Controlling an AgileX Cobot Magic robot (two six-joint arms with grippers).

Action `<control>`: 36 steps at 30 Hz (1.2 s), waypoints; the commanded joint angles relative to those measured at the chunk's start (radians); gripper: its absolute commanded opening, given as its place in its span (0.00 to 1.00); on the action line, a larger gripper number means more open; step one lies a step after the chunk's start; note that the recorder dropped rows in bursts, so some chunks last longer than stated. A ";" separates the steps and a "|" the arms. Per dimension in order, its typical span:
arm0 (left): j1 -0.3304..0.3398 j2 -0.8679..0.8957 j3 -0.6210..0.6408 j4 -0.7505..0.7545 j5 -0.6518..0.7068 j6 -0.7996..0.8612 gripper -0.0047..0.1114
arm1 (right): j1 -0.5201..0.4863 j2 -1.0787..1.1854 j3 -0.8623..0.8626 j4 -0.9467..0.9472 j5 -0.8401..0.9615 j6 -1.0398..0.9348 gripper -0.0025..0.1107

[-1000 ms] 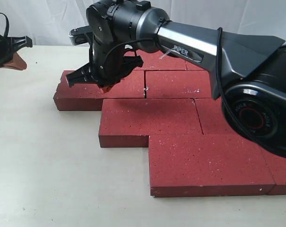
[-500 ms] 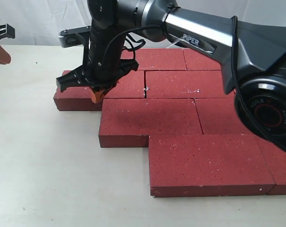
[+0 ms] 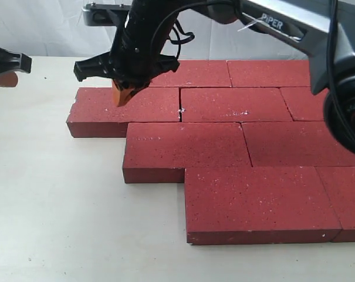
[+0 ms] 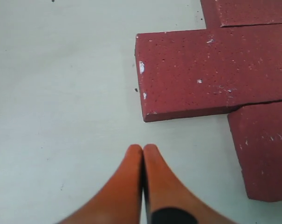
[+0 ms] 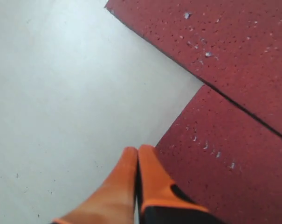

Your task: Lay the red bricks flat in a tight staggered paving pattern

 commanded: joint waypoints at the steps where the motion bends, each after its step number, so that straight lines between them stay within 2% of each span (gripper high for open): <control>1: -0.032 -0.026 0.024 0.026 -0.017 -0.015 0.04 | -0.024 -0.050 0.002 0.003 0.005 -0.013 0.02; 8: -0.032 -0.027 0.070 -0.002 -0.045 -0.015 0.04 | -0.081 -0.147 0.091 -0.038 0.005 -0.016 0.02; 17: -0.032 -0.027 0.072 -0.022 -0.068 -0.015 0.04 | -0.166 -0.382 0.435 -0.143 -0.013 -0.034 0.02; 23: -0.032 -0.027 0.072 -0.023 -0.072 -0.015 0.04 | -0.355 -0.657 0.811 -0.146 -0.212 -0.026 0.02; 27: -0.032 -0.027 0.072 -0.023 -0.072 -0.015 0.04 | -0.510 -0.796 0.938 -0.159 -0.284 -0.026 0.02; 31: -0.032 -0.027 0.072 -0.023 -0.072 -0.015 0.04 | -0.580 -0.911 1.009 -0.230 -0.309 -0.026 0.02; 36: -0.032 -0.027 0.072 -0.025 -0.072 -0.015 0.04 | -0.588 -1.097 1.112 -0.362 -0.338 0.057 0.02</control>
